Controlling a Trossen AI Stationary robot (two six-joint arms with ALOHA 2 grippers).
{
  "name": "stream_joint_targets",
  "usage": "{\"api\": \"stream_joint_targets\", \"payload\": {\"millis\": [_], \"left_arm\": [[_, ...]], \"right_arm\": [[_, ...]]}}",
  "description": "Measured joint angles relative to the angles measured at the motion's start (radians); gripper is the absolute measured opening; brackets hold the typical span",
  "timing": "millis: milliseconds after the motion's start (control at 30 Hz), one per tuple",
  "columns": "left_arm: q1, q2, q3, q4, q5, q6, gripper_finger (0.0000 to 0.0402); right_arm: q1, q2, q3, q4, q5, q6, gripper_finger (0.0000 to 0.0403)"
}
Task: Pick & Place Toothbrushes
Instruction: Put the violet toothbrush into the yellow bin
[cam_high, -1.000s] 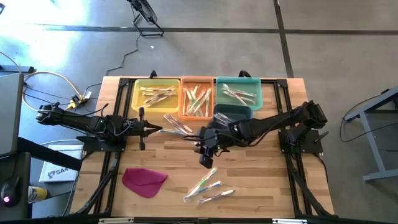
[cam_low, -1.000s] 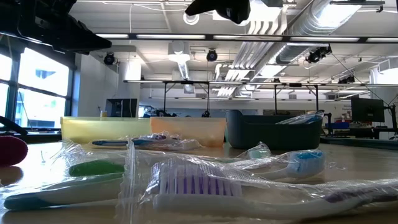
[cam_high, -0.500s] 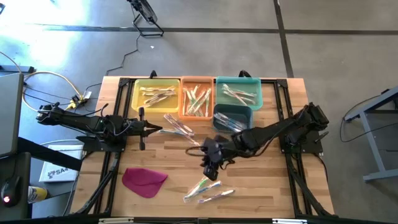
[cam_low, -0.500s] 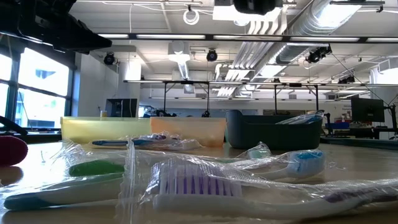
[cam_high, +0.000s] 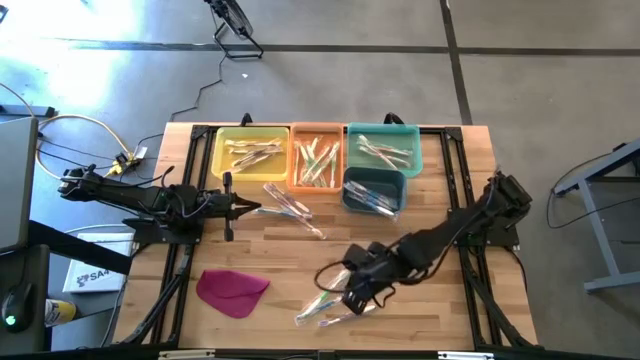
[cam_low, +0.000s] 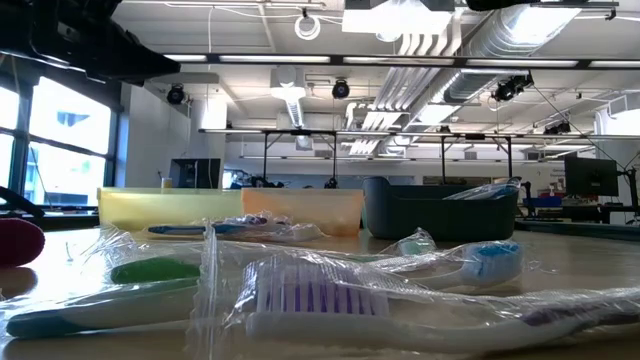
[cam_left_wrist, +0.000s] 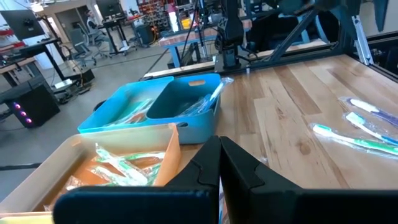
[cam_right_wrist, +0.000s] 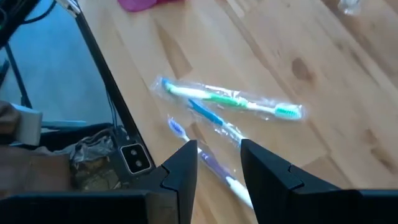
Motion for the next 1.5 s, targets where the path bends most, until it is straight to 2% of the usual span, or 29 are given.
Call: {"api": "stream_joint_targets", "payload": {"millis": [500,800,1167,1333,1500], "left_arm": [[0.000,0.000,0.000,0.039,0.000,-0.008,0.0000],[0.000,0.000,0.000,0.039,0.000,-0.027,0.0000],[0.000,0.000,0.000,0.038,0.000,-0.027,0.0000],[0.000,0.000,0.000,0.038,0.000,-0.028,0.0000],[0.000,0.000,0.000,0.037,0.000,-0.028,0.0000]], "right_arm": [[0.095,0.144,0.000,0.033,-0.061,0.110,0.0116],[0.130,0.213,0.000,0.045,-0.112,0.103,0.0116],[0.137,0.297,0.000,0.033,-0.124,-0.086,0.0116],[0.136,0.300,0.000,-0.030,-0.076,-0.149,0.0116],[0.136,0.300,-0.002,-0.075,-0.076,-0.175,0.0116]]}}
